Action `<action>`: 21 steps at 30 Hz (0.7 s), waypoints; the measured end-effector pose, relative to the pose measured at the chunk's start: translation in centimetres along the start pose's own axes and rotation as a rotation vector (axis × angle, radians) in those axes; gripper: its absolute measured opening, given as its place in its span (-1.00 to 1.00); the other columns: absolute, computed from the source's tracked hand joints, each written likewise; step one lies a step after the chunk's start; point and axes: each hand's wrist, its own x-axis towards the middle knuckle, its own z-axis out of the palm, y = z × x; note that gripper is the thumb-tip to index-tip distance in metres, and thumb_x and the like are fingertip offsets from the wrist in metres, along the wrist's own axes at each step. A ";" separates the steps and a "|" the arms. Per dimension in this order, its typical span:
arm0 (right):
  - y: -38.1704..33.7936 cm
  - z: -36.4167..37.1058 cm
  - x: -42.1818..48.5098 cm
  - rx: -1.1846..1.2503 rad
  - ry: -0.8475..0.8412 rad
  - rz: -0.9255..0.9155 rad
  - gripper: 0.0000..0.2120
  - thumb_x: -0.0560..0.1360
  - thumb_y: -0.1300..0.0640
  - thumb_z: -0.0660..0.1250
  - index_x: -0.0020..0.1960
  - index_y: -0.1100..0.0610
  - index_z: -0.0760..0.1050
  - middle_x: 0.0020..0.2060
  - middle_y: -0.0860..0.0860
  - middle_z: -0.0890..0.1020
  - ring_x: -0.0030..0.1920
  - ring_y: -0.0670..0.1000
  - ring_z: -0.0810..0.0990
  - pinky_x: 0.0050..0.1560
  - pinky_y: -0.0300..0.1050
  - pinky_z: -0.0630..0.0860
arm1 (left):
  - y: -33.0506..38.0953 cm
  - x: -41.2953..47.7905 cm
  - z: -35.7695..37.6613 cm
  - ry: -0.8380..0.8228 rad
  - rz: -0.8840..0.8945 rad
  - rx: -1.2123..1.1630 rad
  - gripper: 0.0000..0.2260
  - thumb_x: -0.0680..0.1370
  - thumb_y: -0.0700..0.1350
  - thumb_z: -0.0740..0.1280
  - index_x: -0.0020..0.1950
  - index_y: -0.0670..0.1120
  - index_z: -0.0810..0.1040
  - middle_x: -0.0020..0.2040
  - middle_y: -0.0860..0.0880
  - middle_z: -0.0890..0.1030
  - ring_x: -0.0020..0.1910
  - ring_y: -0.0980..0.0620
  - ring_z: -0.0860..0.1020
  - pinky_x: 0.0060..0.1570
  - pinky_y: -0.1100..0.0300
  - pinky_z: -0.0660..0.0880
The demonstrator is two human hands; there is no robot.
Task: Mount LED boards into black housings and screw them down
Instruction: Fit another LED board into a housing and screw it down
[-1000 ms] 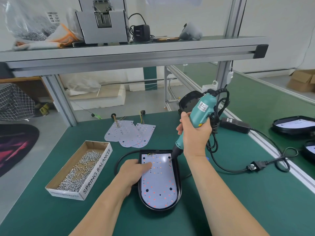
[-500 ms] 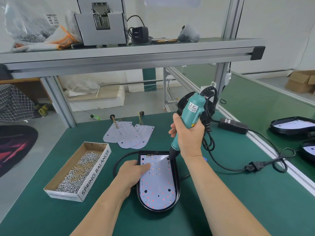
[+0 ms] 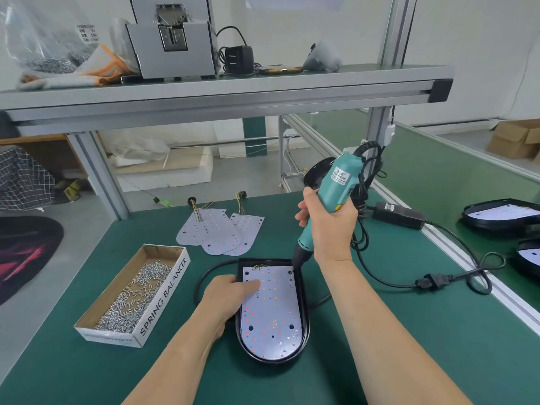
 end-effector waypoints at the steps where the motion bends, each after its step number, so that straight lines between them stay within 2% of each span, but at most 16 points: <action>1: -0.2 0.0 0.2 0.022 0.017 0.001 -0.78 0.44 0.12 0.46 -0.05 0.22 0.50 -0.38 0.06 0.62 -0.48 0.04 0.58 -0.45 -0.13 0.49 | 0.1 0.0 0.0 -0.005 -0.005 0.004 -0.47 0.20 0.04 0.44 0.04 -0.29 0.65 -0.06 -0.20 0.73 -0.02 -0.21 0.70 0.05 -0.06 0.60; 8: -0.7 -1.0 1.2 0.117 0.146 0.021 -0.82 0.42 0.13 0.47 -0.14 0.14 0.47 -0.42 0.07 0.61 -0.50 0.04 0.55 -0.47 -0.16 0.46 | 0.7 0.1 -0.1 0.001 -0.044 0.023 -0.44 0.19 0.00 0.43 0.07 -0.34 0.62 0.00 -0.22 0.71 0.08 -0.25 0.66 0.18 -0.12 0.55; 10: -0.7 -1.3 1.2 0.136 0.169 0.039 -0.82 0.42 0.13 0.47 -0.14 0.13 0.46 -0.41 0.08 0.61 -0.49 0.05 0.55 -0.46 -0.16 0.46 | 0.5 0.2 0.0 0.011 -0.038 0.035 -0.47 0.20 0.01 0.44 0.01 -0.33 0.61 -0.04 -0.20 0.72 0.00 -0.23 0.69 0.09 -0.09 0.58; 12: -0.9 -1.5 1.3 0.156 0.187 0.057 -0.82 0.42 0.13 0.46 -0.15 0.13 0.46 -0.41 0.08 0.61 -0.49 0.05 0.55 -0.45 -0.16 0.46 | 0.4 0.4 0.2 0.068 -0.009 0.081 -0.61 0.27 0.04 0.48 -0.10 -0.22 0.51 -0.15 -0.08 0.64 -0.21 -0.12 0.60 -0.15 0.06 0.50; 14: -1.2 -1.6 1.3 0.183 0.201 0.070 -0.83 0.44 0.15 0.46 -0.15 0.14 0.46 -0.41 0.08 0.61 -0.49 0.04 0.55 -0.44 -0.16 0.46 | 0.1 0.5 0.4 0.219 0.026 0.306 -0.62 0.39 0.09 0.45 -0.07 -0.10 0.36 -0.17 0.01 0.53 -0.24 -0.03 0.49 -0.22 0.12 0.37; 16: -1.6 -1.9 1.4 0.212 0.219 0.079 -0.83 0.48 0.18 0.45 -0.14 0.16 0.46 -0.41 0.07 0.61 -0.49 0.03 0.54 -0.44 -0.17 0.47 | 0.0 -0.2 0.6 0.407 0.121 0.682 -0.60 0.44 0.17 0.36 0.03 -0.02 0.25 -0.18 0.06 0.50 -0.17 -0.07 0.51 -0.20 0.10 0.34; 17: -1.8 -2.0 1.5 0.222 0.230 0.084 -0.83 0.49 0.19 0.45 -0.13 0.16 0.46 -0.41 0.07 0.61 -0.48 0.03 0.55 -0.44 -0.17 0.47 | 0.1 -0.6 0.8 0.482 0.203 0.785 -0.61 0.46 0.17 0.34 0.06 0.02 0.22 -0.21 0.07 0.50 -0.17 -0.10 0.50 -0.20 0.09 0.33; 19: -2.2 -2.2 1.5 0.255 0.239 0.100 -0.83 0.51 0.20 0.45 -0.10 0.17 0.45 -0.40 0.08 0.61 -0.47 0.03 0.55 -0.43 -0.17 0.48 | 0.8 -1.0 1.4 0.508 0.373 0.733 -0.74 0.53 0.12 0.29 0.07 0.05 0.30 -0.29 0.09 0.50 -0.22 -0.09 0.50 -0.23 0.07 0.36; 20: -2.4 -2.2 1.5 0.277 0.239 0.110 -0.83 0.51 0.20 0.45 -0.08 0.17 0.44 -0.39 0.08 0.61 -0.46 0.03 0.55 -0.42 -0.17 0.49 | 1.3 -1.0 1.8 0.413 0.404 0.568 -0.83 0.56 0.11 0.26 0.03 0.04 0.39 -0.33 0.09 0.50 -0.26 -0.04 0.50 -0.26 0.08 0.39; 21: -2.5 -2.1 1.4 0.295 0.241 0.120 -0.83 0.52 0.20 0.45 -0.07 0.17 0.44 -0.39 0.09 0.61 -0.46 0.03 0.55 -0.42 -0.17 0.49 | 2.1 -1.0 2.2 0.259 0.353 0.350 -0.82 0.60 0.11 0.22 -0.03 0.03 0.49 -0.38 0.10 0.48 -0.34 0.03 0.47 -0.31 0.11 0.39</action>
